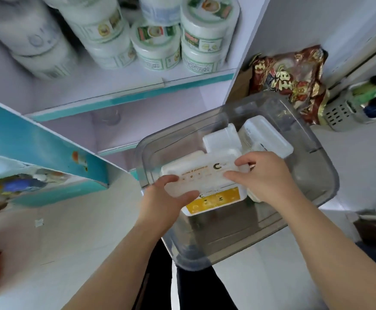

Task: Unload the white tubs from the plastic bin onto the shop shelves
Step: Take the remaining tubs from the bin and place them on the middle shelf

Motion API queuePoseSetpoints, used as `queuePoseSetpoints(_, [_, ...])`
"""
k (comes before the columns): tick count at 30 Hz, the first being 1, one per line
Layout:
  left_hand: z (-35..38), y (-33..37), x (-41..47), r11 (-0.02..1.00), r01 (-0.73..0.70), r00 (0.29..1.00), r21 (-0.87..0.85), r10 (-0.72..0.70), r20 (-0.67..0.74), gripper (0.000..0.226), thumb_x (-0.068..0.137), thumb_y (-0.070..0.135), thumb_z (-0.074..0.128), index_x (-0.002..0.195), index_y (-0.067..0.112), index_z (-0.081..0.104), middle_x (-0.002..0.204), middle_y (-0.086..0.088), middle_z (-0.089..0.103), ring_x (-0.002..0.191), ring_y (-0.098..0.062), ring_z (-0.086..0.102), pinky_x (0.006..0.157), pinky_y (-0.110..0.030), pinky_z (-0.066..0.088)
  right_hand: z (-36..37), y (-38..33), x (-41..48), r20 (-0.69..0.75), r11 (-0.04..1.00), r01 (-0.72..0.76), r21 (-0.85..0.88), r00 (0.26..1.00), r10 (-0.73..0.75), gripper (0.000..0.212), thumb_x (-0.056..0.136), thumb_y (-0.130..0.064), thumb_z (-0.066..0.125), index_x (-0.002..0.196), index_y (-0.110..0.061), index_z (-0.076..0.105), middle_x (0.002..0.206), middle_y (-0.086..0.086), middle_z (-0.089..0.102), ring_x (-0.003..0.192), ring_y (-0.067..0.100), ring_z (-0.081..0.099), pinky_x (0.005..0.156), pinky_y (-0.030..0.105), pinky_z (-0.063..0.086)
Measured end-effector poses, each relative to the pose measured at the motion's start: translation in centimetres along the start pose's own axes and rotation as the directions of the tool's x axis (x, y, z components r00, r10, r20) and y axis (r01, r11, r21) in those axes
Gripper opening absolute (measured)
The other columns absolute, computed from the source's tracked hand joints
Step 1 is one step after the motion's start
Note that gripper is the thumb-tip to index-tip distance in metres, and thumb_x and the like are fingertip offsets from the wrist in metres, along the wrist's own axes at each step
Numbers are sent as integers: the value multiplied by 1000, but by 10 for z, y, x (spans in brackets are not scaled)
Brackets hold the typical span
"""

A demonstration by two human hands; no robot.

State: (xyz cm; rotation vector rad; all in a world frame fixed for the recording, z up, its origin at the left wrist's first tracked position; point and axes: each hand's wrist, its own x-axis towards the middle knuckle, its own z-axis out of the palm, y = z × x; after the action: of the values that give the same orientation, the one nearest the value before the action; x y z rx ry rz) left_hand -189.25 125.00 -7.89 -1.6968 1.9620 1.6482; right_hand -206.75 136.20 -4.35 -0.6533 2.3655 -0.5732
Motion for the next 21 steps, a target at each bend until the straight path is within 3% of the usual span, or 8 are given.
queuePoseSetpoints(3, [-40, 7, -23, 989, -110, 991, -96, 103, -81, 56, 69, 39, 81, 120, 27, 60, 115, 6, 61, 87, -12, 65, 58, -13, 53, -9, -38, -24, -63, 997, 71, 11, 996, -70, 45, 73, -43, 77, 112, -24, 66, 99, -12, 57, 73, -2, 51, 52, 9, 33])
queuePoseSetpoints(6, [-82, 2, -40, 967, -199, 968, -157, 169, -183, 58, 67, 44, 80, 120, 27, 63, 112, 3, 66, 90, -8, 66, 65, -9, 50, -9, -81, -46, -116, 989, 147, 0, 982, -146, 47, 70, -47, 78, 111, -27, 67, 96, -13, 58, 72, -7, 51, 45, 9, 35])
queuePoseSetpoints(9, [-126, -9, -53, 944, -225, 945, -240, 151, -291, 55, 68, 45, 79, 118, 29, 65, 113, 2, 64, 94, -8, 65, 65, -9, 48, 3, -126, -66, -130, 971, 236, 37, 965, -230, 47, 66, -45, 81, 108, -25, 70, 97, -10, 66, 72, -7, 56, 47, 2, 39])
queuePoseSetpoints(12, [-176, -29, -66, 901, -259, 913, -348, 111, -392, 48, 69, 38, 81, 113, 26, 68, 109, 3, 66, 87, -2, 67, 63, -7, 47, 27, -173, -87, -121, 950, 298, 93, 950, -287, 45, 62, -43, 84, 102, -26, 72, 82, -13, 67, 64, -8, 59, 49, 4, 40])
queuePoseSetpoints(14, [-214, -47, -76, 885, -282, 892, -371, 99, -442, 47, 69, 37, 81, 113, 26, 68, 105, 3, 69, 85, 0, 68, 68, -10, 49, 52, -206, -102, -112, 933, 343, 111, 937, -331, 43, 61, -40, 85, 99, -26, 72, 75, -14, 64, 62, -12, 57, 49, 4, 40])
queuePoseSetpoints(18, [-301, -97, -91, 893, -301, 841, -335, 83, -535, 49, 68, 38, 81, 114, 28, 67, 108, 3, 67, 86, 0, 67, 69, -12, 50, 117, -272, -129, -114, 887, 443, 132, 895, -431, 41, 56, -45, 83, 92, -27, 73, 67, -13, 65, 61, -1, 59, 49, 12, 45])
queuePoseSetpoints(21, [-365, -140, -93, 899, -315, 802, -304, 80, -593, 62, 58, 53, 81, 114, 29, 67, 112, 1, 65, 90, -8, 68, 79, -26, 56, 173, -322, -145, -105, 846, 515, 142, 857, -504, 35, 58, -45, 82, 87, -29, 72, 70, -12, 67, 64, 3, 60, 51, 16, 47])
